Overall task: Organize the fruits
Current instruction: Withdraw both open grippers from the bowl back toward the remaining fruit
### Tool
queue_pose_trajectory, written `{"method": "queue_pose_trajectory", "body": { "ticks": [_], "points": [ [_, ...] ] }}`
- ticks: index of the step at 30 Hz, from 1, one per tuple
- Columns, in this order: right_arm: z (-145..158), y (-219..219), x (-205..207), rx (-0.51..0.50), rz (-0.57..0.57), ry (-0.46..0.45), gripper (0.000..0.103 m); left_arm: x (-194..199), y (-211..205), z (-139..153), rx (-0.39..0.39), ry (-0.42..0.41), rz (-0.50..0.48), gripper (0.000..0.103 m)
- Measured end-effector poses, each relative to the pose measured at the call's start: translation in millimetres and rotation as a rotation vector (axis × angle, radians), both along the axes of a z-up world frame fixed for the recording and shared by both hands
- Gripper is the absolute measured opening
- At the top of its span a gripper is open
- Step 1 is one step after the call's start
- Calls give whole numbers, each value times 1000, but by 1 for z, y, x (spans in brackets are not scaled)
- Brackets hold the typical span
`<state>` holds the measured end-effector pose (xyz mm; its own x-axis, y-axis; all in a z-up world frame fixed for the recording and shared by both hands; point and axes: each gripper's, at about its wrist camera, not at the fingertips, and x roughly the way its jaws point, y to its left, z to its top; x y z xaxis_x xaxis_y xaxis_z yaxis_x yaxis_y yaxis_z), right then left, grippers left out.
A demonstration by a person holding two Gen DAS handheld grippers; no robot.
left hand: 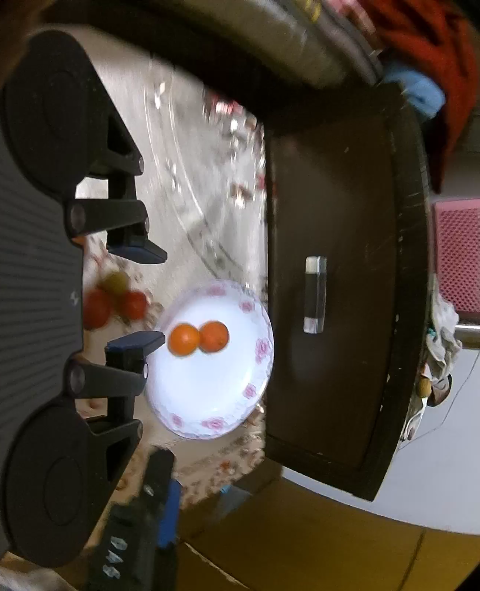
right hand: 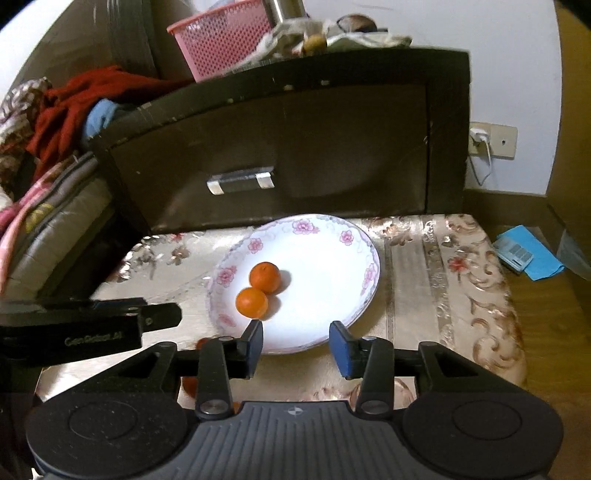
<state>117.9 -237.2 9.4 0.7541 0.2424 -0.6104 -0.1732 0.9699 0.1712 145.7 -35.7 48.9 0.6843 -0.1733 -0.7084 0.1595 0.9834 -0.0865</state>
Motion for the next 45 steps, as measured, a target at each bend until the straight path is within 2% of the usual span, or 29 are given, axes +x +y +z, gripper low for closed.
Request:
{"method": "queue_pose_trajectory", "body": {
  "ticks": [2,4,8,15,21,28,32,37,45],
  "points": [
    [9,2,-13,1,10,-11,35,-17,4,11,30,-19,9,48],
    [16,3,-27,8,25,-14,36,-31,10,20,32,-36,18,54],
    [18,9,-52,-12,52,-12,37,-47,20,24,30,-51,15,55],
    [-5,15,-58,-56,78,25,37,-44,30,-5,-10,-14,4,55],
    [-22,22,-46,-78,85,69,37,-46,42,-21,21,24,38,55],
    [-11,22,-49,-50,91,54,39,-62,37,10,106,-34,57,55],
    [-1,12,-58,-17,82,38,39,-64,31,19,124,-53,42,58],
    [-1,8,-58,-21,77,33,40,-58,29,3,107,-29,2,58],
    [-29,23,-46,-103,156,59,40,-38,36,-38,15,34,-50,58]
  ]
}}
